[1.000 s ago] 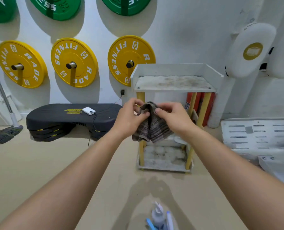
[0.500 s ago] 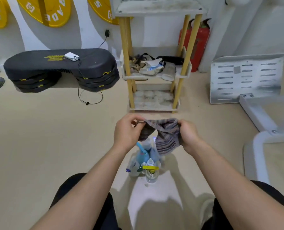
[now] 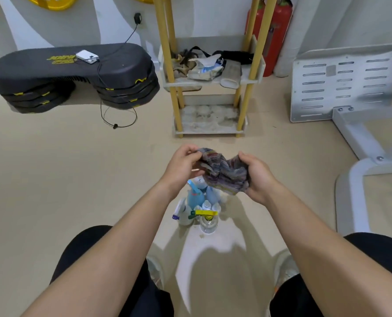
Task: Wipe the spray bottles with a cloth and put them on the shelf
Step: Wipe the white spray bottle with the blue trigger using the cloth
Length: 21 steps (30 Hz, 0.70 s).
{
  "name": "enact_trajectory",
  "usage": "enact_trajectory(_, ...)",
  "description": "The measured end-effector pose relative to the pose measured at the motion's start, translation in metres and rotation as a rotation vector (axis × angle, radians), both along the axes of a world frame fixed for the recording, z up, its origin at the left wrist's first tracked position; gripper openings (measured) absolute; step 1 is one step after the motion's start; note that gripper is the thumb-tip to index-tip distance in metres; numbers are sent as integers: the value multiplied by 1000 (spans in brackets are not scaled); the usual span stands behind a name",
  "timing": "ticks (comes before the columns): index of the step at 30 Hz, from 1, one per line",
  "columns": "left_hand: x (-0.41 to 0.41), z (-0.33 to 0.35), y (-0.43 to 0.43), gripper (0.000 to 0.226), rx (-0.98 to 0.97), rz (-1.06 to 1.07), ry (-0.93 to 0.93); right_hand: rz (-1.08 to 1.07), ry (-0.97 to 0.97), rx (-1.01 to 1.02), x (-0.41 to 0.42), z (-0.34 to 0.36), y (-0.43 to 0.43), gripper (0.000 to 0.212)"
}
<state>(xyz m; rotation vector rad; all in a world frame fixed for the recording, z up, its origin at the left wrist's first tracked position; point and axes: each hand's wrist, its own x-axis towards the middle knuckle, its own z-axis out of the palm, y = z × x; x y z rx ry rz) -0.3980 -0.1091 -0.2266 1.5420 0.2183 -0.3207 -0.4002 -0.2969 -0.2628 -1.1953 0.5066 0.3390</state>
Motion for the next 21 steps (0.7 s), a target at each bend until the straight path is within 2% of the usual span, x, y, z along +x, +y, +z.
enact_trajectory(3, -5, -8, -16, 19, -157, -44, 126, 81, -36, 101, -3, -7, 10, 42)
enact_trajectory(6, -11, -19, -19, 23, -317, -120, 199, 25, -76, 61, -7, -19, 19, 37)
enact_trajectory(8, -14, -26, -15, 29, -295, -126, 208, -84, -88, -30, -9, -32, 19, 34)
enact_trajectory(10, -14, -35, -4, 25, -140, -27, 165, -149, -89, -115, -11, -44, 15, 37)
enact_trajectory(12, -12, -49, 8, 19, -36, 163, 179, -189, -54, -170, -17, -57, 9, 37)
enact_trajectory(15, -9, -88, 30, 12, 189, 349, 215, -187, -17, -201, -30, -77, 3, 14)
enact_trajectory(18, -15, -126, 45, 14, 564, 236, 231, -170, 5, -257, -43, -95, 7, 14)
enact_trajectory(21, -24, -156, 54, 42, 784, 70, 266, -111, 28, -325, -50, -105, 19, 14)
